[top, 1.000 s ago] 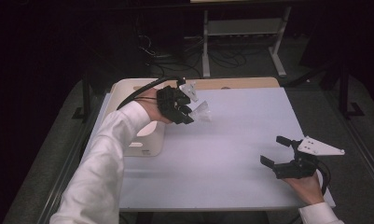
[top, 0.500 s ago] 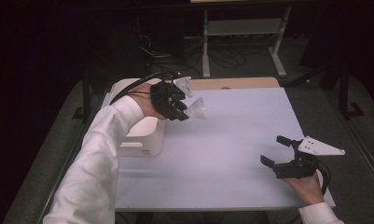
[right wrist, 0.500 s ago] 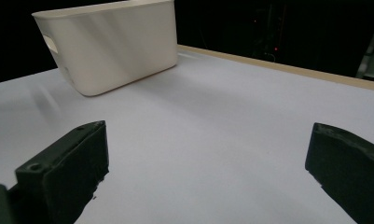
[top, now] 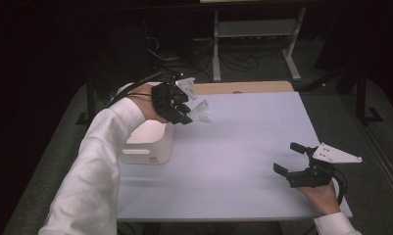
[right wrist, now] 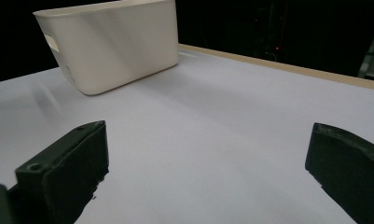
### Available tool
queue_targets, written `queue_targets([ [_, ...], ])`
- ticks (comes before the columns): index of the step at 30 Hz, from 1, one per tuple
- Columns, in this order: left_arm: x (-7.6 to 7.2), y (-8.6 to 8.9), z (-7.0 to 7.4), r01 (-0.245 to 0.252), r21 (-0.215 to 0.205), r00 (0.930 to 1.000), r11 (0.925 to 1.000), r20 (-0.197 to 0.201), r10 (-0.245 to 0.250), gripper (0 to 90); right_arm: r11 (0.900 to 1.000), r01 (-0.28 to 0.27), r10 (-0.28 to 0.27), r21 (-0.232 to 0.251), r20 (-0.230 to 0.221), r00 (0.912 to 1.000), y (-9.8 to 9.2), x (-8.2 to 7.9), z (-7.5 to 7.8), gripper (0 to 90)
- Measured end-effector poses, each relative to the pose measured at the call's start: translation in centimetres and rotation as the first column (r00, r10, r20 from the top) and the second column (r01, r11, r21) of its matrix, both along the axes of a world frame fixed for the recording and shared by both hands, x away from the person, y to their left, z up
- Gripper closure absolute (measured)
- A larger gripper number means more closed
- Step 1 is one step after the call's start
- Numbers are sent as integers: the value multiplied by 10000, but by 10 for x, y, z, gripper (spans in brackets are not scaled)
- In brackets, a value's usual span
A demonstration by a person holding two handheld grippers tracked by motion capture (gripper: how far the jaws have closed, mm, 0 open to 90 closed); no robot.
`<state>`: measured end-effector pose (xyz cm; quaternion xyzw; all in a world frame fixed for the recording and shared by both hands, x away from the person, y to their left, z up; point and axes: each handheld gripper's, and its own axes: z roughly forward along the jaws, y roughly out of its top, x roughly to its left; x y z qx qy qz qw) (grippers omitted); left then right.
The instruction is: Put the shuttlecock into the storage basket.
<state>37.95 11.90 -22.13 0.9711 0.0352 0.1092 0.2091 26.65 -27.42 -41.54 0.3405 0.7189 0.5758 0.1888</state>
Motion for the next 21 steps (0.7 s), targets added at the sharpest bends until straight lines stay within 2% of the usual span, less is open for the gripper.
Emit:
queue_targets([
  [21, 1, 27, 4, -589, 357, 9983, 9976, -14, 590, 649, 10000, 2, -2, -19, -15, 10000, 0, 0, 0, 0],
])
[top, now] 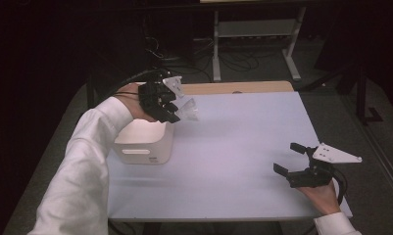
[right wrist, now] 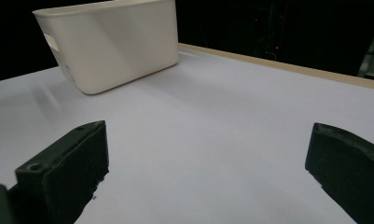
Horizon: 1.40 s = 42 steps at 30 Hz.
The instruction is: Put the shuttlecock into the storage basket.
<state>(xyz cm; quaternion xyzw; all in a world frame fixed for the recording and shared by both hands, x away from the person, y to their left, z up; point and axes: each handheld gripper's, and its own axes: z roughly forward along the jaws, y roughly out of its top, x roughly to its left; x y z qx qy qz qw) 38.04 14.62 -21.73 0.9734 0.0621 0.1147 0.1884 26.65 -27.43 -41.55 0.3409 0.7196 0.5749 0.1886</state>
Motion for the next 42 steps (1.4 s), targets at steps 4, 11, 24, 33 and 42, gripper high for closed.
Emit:
queue_targets([
  [4, -1, 6, 0, -51, 100, 10000, 9999, -27, 51, 649, 10000, 13, -14, -5, -4, 10000, 0, 0, 0, 0],
  [11, -1, 17, -2, -196, 274, 9998, 9994, -51, 197, 649, 10000, 12, -12, -6, -4, 10000, 0, 0, 0, 0],
  [24, -3, 37, -6, -646, 193, 9978, 9977, -158, 649, 649, 10000, 24, -25, -69, -51, 10000, 0, 0, -1, 0],
  [33, -4, 52, -7, -895, 218, 9957, 9957, -203, 899, 649, 10000, 22, -23, -68, -51, 10000, 0, 0, -2, 0],
  [42, -2, 66, -12, -1204, 226, 9923, 9925, -249, 1209, 649, 10000, 41, -42, -83, -64, 10000, 0, 0, -2, 0],
])
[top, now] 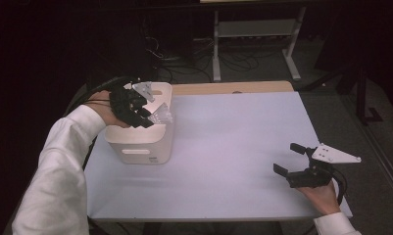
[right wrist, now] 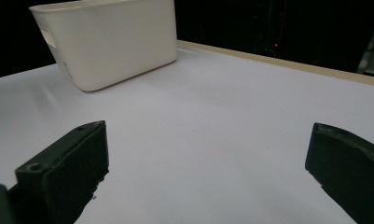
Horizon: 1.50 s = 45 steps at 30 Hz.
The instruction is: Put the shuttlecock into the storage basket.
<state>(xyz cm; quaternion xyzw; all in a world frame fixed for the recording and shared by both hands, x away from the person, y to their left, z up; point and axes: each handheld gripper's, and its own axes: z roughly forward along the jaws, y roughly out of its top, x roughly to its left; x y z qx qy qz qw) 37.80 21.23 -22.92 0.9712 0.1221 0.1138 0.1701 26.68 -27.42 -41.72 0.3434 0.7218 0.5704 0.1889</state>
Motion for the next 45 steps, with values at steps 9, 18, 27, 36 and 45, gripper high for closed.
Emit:
queue_targets([
  [9, 0, 11, -3, -300, -21, 9995, 9995, -141, 300, 649, 10000, 16, -16, 4, -36, 10000, 0, 0, 0, 0],
  [18, -1, 22, -12, -510, 40, 9983, 9987, -270, 511, 649, 10000, 18, -18, -48, -11, 10000, 0, 0, 0, 0],
  [27, 0, 29, -22, -718, 87, 9961, 9974, -505, 721, 649, 10000, 34, -34, -49, -56, 10000, 0, 0, 0, 0],
  [36, 2, 34, -34, -865, 166, 9937, 9961, -701, 875, 648, 10000, 33, -34, -49, -68, 10000, 0, 0, -1, 0],
  [45, 6, 31, -45, -919, 277, 9914, 9954, -910, 941, 646, 10000, 39, -40, -78, -63, 10000, 0, 0, -1, 0],
])
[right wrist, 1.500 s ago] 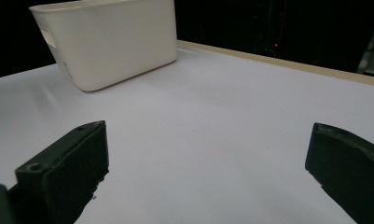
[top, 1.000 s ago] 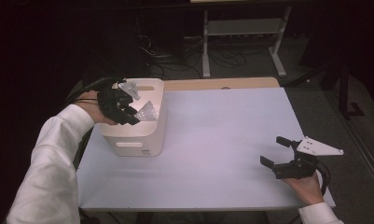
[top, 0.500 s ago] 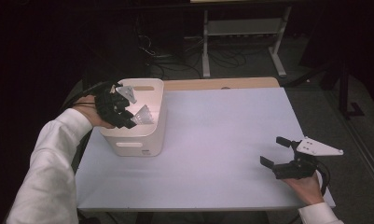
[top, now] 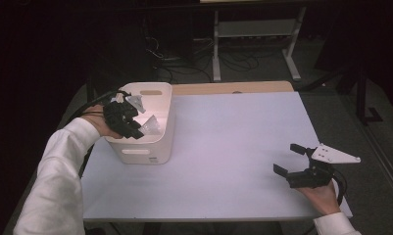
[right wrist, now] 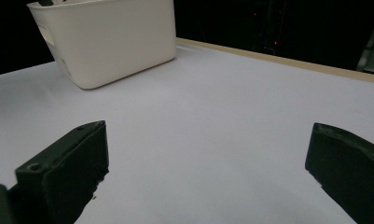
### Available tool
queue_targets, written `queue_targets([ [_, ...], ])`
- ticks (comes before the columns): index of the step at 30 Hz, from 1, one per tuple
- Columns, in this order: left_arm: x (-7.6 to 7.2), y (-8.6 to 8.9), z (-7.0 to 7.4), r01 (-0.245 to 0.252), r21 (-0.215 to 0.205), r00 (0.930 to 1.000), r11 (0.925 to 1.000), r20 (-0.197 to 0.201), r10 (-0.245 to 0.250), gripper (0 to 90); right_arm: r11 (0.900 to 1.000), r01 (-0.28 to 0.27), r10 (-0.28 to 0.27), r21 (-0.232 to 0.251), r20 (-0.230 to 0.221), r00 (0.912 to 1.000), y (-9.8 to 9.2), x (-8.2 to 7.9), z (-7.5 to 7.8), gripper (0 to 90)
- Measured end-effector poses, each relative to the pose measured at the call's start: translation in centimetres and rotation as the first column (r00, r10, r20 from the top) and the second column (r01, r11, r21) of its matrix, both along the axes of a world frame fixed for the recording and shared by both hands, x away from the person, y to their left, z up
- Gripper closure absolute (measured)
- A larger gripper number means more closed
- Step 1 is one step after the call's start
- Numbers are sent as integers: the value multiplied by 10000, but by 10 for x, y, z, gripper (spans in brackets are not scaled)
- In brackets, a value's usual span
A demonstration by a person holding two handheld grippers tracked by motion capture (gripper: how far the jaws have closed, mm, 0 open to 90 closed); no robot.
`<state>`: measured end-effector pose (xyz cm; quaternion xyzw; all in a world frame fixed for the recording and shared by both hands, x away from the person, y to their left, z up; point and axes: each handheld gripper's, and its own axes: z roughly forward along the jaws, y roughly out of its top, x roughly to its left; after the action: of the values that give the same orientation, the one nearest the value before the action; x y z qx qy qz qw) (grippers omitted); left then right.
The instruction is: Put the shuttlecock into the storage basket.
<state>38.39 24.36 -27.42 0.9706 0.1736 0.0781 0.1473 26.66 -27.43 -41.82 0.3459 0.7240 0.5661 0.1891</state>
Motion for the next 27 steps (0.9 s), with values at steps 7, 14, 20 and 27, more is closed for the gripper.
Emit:
queue_targets([
  [7, 5, -1, -8, -142, 42, 9999, 9999, -56, 142, 643, 10000, -34, 34, 11, -16, 10000, 0, 0, 0, 0],
  [14, 8, 1, -12, -106, 292, 9998, 9995, -185, 111, 627, 10000, -44, 44, 10, -7, 10000, 0, 0, 0, 0],
  [20, 8, 3, -10, -328, 83, 9992, 9994, -230, 330, 489, 10000, -56, 56, 21, -19, 10000, 0, -1, 0, 0],
  [27, 7, 6, -2, -895, -571, 9959, 9943, 55, 899, 226, 10000, -66, 66, 32, -20, 10000, 1, 0, 0, 0],
])
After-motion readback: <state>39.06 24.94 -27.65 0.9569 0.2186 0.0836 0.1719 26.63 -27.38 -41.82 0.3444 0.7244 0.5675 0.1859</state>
